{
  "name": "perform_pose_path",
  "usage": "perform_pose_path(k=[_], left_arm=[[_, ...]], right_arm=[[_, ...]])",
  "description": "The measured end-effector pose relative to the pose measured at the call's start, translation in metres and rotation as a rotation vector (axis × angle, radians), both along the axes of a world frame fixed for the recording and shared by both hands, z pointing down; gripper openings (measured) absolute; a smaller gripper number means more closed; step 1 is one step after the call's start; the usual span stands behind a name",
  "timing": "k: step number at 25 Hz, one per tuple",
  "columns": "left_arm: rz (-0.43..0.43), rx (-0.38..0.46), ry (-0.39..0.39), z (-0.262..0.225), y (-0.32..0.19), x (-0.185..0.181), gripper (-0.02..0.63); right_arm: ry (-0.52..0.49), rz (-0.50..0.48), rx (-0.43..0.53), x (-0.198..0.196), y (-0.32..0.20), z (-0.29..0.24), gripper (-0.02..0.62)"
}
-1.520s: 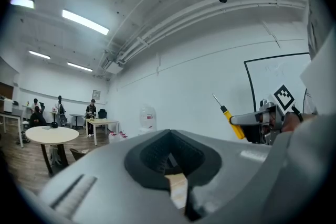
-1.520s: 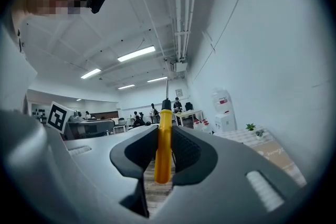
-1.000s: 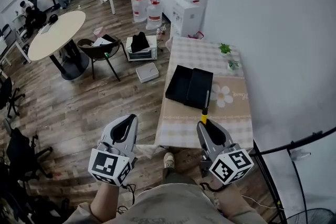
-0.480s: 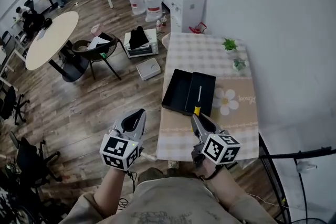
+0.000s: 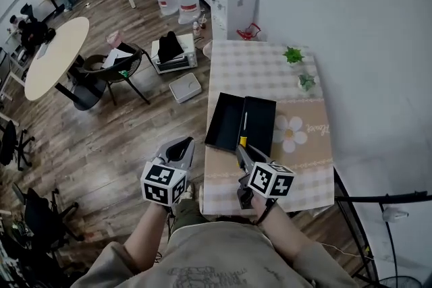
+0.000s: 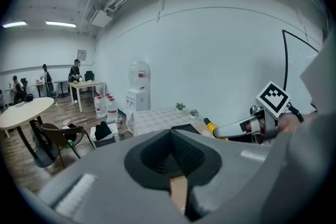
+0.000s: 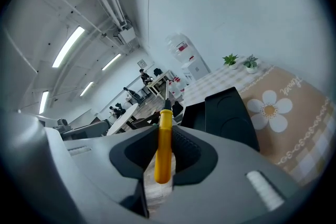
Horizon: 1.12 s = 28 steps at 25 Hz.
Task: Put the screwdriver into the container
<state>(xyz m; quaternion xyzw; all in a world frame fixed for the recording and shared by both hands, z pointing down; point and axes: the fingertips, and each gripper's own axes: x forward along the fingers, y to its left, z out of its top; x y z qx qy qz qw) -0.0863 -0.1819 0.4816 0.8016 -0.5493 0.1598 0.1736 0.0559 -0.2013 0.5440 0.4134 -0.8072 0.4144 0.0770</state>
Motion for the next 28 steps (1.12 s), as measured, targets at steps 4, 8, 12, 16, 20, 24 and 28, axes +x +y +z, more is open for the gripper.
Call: perform_pose_path(k=[4,8,12,16,20,24,28], left_arm=[[0.053,-0.043,0.007,0.018,-0.022,-0.009,0.0],[0.131,-0.09,0.021,0.038,-0.044,-0.015,0.0],[0.186,-0.171,0.085,0.064,-0.066,-0.022,0.0],[0.262,-0.227,0.084,0.085,-0.081,-0.026,0.0],[0.349,-0.263,0.082,0.101,-0.093,-0.026,0.0],[0.416,-0.294,0.073,0.117,-0.103,-0.027,0.0],[0.445,-0.324,0.082,0.13,-0.109,-0.029,0.0]], right_arm=[[0.034,0.048,-0.046,-0.012,-0.018,0.022,0.106],[0.069,0.099,-0.086,-0.025,-0.035,0.042,0.106],[0.102,0.118,-0.113,-0.046,-0.055,0.058,0.106],[0.165,0.158,-0.156,-0.058,-0.076,0.082,0.106],[0.219,0.195,-0.223,-0.064,-0.09,0.11,0.106],[0.278,0.257,-0.287,-0.062,-0.099,0.142,0.107],[0.345,0.289,-0.352,-0.061,-0.104,0.17,0.106]])
